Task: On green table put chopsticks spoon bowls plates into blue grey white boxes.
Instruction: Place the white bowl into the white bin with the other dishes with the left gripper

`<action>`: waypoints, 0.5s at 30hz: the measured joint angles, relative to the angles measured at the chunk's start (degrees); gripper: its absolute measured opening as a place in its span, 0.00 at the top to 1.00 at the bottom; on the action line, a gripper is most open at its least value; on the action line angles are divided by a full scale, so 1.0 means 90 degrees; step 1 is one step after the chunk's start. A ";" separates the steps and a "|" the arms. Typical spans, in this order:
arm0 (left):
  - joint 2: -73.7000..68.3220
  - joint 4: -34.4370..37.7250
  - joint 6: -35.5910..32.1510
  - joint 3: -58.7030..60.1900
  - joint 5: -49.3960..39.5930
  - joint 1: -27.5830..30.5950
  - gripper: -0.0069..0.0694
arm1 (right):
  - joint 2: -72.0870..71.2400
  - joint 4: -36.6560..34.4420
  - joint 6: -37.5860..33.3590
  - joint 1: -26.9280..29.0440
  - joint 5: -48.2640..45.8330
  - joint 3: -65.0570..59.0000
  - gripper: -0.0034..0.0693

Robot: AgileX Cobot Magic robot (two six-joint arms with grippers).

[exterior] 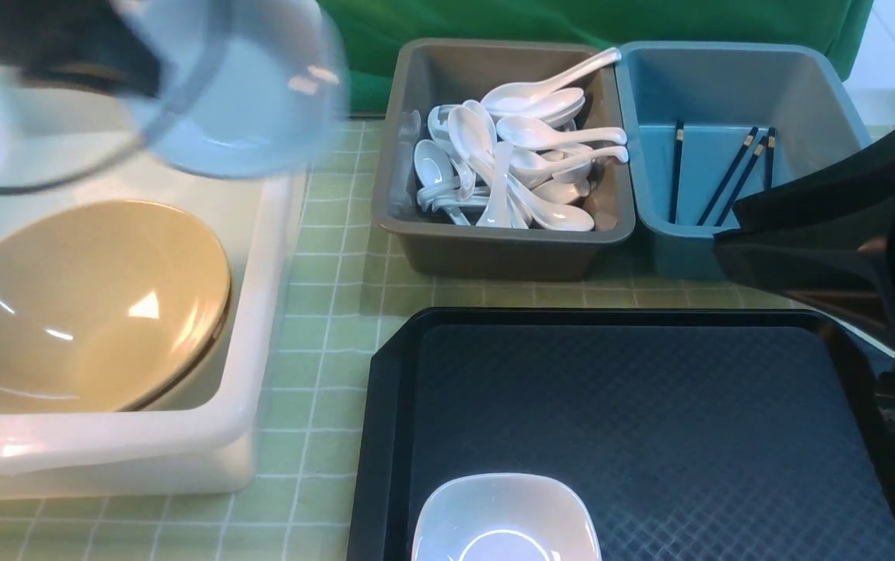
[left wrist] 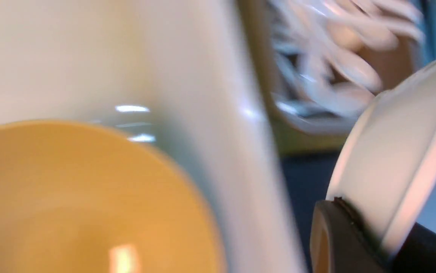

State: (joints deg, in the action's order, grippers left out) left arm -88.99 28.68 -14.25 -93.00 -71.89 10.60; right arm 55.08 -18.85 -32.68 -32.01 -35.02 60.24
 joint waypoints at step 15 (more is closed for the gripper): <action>-0.0015 -0.1726 0.1099 0.1107 0.0124 0.3938 0.89 | 0.0623 -0.0451 -0.0632 0.0000 -0.0172 0.0252 0.69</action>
State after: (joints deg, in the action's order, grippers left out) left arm -89.13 13.15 -4.36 -83.04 -70.77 46.05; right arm 60.69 -22.91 -38.37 -32.01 -36.57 62.52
